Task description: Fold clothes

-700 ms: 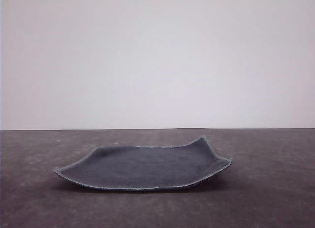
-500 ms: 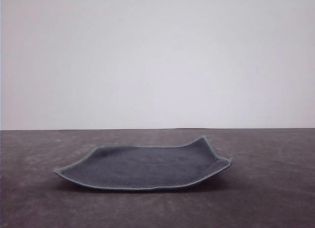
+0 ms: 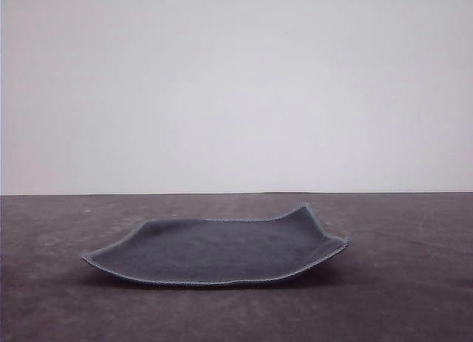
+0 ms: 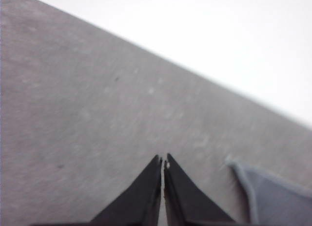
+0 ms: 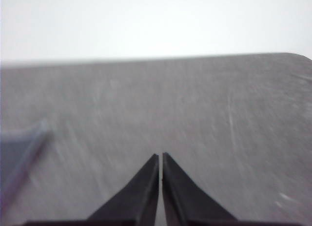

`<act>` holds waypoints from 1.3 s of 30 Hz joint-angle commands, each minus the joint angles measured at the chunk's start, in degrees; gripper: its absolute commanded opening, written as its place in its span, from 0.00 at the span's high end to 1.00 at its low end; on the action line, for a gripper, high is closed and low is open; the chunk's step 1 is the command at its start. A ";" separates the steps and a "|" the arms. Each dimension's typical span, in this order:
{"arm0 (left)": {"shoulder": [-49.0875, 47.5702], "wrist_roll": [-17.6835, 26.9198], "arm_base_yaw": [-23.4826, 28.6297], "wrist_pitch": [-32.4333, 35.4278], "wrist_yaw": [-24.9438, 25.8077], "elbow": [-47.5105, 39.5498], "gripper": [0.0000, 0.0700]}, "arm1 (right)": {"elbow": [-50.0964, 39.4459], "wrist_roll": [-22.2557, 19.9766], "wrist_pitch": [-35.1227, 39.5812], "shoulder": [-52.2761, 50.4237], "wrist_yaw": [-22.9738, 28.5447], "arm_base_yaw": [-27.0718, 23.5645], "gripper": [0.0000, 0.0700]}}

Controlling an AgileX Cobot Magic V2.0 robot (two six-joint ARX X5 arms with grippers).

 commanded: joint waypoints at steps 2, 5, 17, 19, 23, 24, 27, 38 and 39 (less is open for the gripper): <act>-0.07 -6.10 0.00 2.53 0.63 0.83 1.00 | 0.16 10.76 5.91 0.00 -0.16 -0.09 0.98; -0.06 -5.96 0.00 3.25 0.89 3.87 1.00 | 2.60 12.97 7.31 0.00 -0.86 -0.07 0.99; 11.91 7.64 0.00 -22.91 0.98 28.17 1.00 | 21.46 13.35 -16.89 4.41 -2.77 -0.04 0.99; 15.87 9.06 0.00 -27.25 1.34 31.84 1.00 | 23.92 13.28 -20.23 6.81 -4.41 -0.04 0.99; 23.14 11.04 0.00 -32.92 4.40 37.10 1.00 | 27.79 10.33 -26.45 12.55 -8.50 -0.02 0.99; 25.01 11.24 0.00 -34.06 5.57 38.19 1.00 | 28.63 8.85 -27.83 14.29 -9.83 -0.02 0.99; 29.78 12.10 -0.01 -36.34 9.52 40.42 1.00 | 30.11 4.91 -29.48 18.96 -14.37 0.00 0.99; 36.82 22.24 -11.41 -35.33 11.80 41.34 1.00 | 30.62 0.42 -28.54 27.41 -15.97 11.02 0.99; 36.84 23.48 -12.56 -34.94 11.81 41.36 1.00 | 30.62 -0.31 -28.23 27.63 -15.87 12.07 0.99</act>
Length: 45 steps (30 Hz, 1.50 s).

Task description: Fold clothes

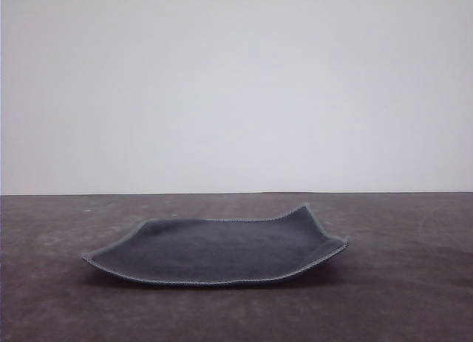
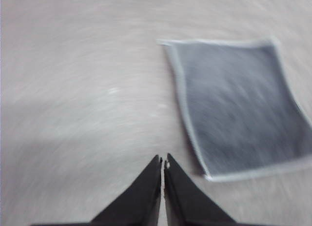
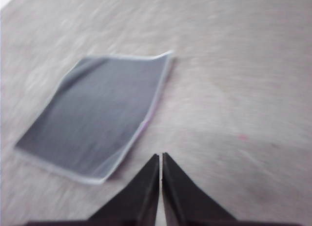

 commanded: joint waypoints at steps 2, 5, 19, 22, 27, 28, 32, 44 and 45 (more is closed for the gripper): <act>0.31 6.16 -2.22 1.35 0.01 1.25 1.00 | 0.98 -3.48 1.45 0.33 0.21 1.87 0.99; 0.31 6.41 -3.00 1.38 0.00 1.29 1.00 | 0.98 -4.94 2.42 0.31 0.09 2.60 0.99; 0.22 2.96 -3.01 1.59 0.20 1.31 0.34 | 0.98 -4.24 3.67 0.33 0.07 2.61 0.36; 0.51 0.44 -3.01 1.59 0.75 1.33 0.32 | 0.98 -1.51 3.67 0.40 -0.02 2.61 0.36; 3.68 -5.03 -2.57 2.02 1.76 1.40 0.32 | 1.34 8.00 3.76 5.05 -0.40 2.55 0.36; 4.59 -5.93 -2.37 2.27 1.81 1.40 0.32 | 1.46 9.23 3.78 6.40 -0.63 2.55 0.36; 8.08 -7.07 -1.51 6.18 4.38 1.40 0.32 | 2.65 11.38 4.21 13.29 -3.44 2.50 0.36; 25.65 -12.91 1.82 24.77 17.23 1.44 0.32 | 4.73 15.33 22.01 35.83 -12.25 2.45 0.36; 27.53 -13.35 2.14 25.98 17.59 1.53 0.32 | 5.15 15.41 23.15 37.71 -12.73 2.44 0.36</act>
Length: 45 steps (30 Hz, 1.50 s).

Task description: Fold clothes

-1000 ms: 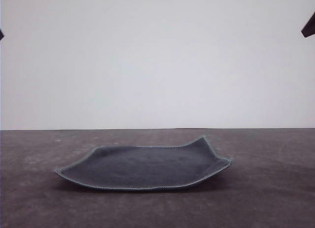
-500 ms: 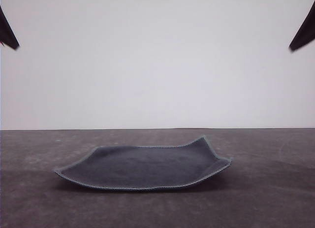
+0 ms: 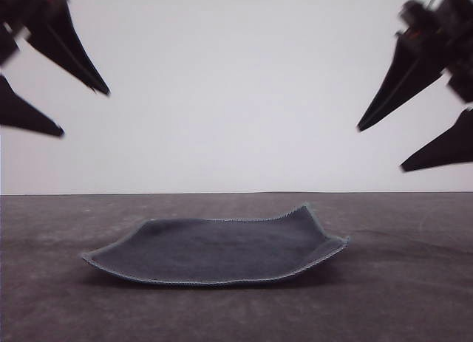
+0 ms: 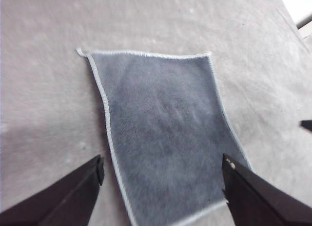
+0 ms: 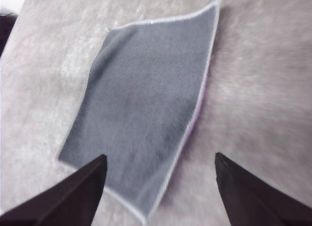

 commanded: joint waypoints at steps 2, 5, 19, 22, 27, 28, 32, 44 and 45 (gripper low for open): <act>5.49 -1.90 0.76 2.85 0.98 1.71 0.32 | 2.53 1.11 2.53 5.05 -0.93 0.11 0.36; 11.40 -1.86 1.31 3.99 1.54 3.48 0.32 | 5.18 1.08 4.48 10.50 -1.92 -0.12 0.36; 35.52 -0.84 1.37 7.92 3.66 15.72 0.32 | 21.07 -0.39 7.37 32.99 -2.88 -0.89 0.36; 39.39 -0.95 1.21 8.23 5.67 18.43 0.32 | 23.27 -0.42 7.41 36.00 -3.01 -0.92 0.36; 45.44 -1.08 0.42 8.15 6.80 23.74 0.32 | 25.44 -0.39 8.52 39.35 -3.04 -0.90 0.36; 46.63 -1.26 0.19 7.99 7.52 24.90 0.32 | 25.51 -0.38 8.96 39.72 -3.05 -0.90 0.36; 49.91 -2.24 -0.97 7.89 8.43 28.17 0.32 | 25.56 0.02 10.98 41.18 -5.42 -0.92 0.36; 51.71 -2.48 -2.93 9.51 8.38 29.94 0.32 | 25.62 2.60 17.35 45.18 -9.47 -0.83 0.46; 51.71 -2.48 -2.86 9.58 8.39 29.94 0.32 | 25.62 2.61 17.77 45.27 -9.50 -0.83 0.49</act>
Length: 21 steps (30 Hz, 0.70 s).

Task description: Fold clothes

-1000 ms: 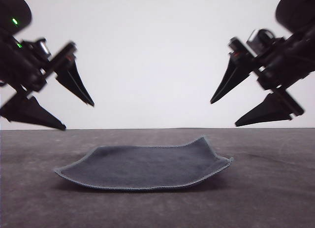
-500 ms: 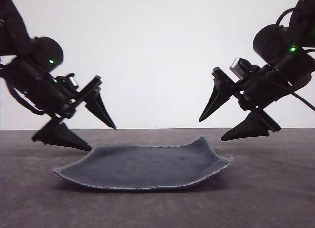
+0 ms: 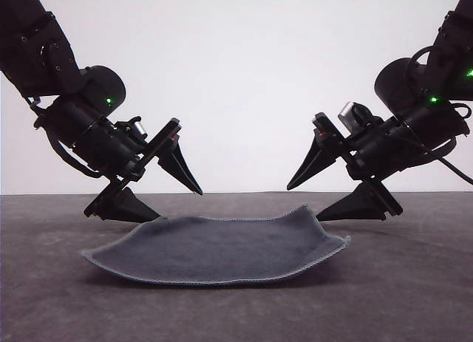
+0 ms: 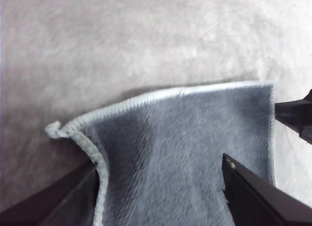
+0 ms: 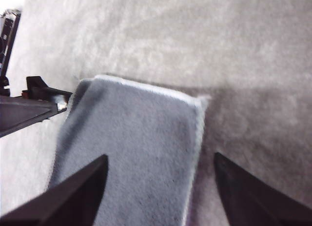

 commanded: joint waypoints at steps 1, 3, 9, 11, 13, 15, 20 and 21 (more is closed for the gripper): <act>1.55 0.20 0.14 0.56 0.44 1.16 0.32 | 1.16 0.57 0.99 1.55 -0.40 0.22 0.51; 1.55 0.19 0.35 0.52 0.42 1.16 0.32 | 1.17 0.58 1.07 1.74 -0.87 0.22 0.51; 1.53 0.17 0.92 0.45 0.42 1.16 0.32 | 1.31 0.55 1.47 3.62 -1.57 0.60 0.52; 1.55 0.17 1.07 0.44 0.42 1.16 0.32 | 1.31 0.48 1.74 3.83 -1.35 0.67 0.53; 1.55 0.17 1.14 0.45 0.40 1.16 0.33 | 1.31 0.42 2.27 3.83 -0.96 0.92 0.58; 1.55 0.20 1.18 0.48 0.38 1.16 0.33 | 1.31 0.56 2.63 3.83 -0.71 0.94 0.69; 1.55 0.18 1.18 0.41 -0.13 1.16 0.63 | 1.31 0.54 2.03 3.83 1.82 1.48 0.80; 1.55 0.18 1.18 0.41 -0.46 1.16 0.72 | 1.31 0.53 2.11 3.83 1.95 1.64 0.85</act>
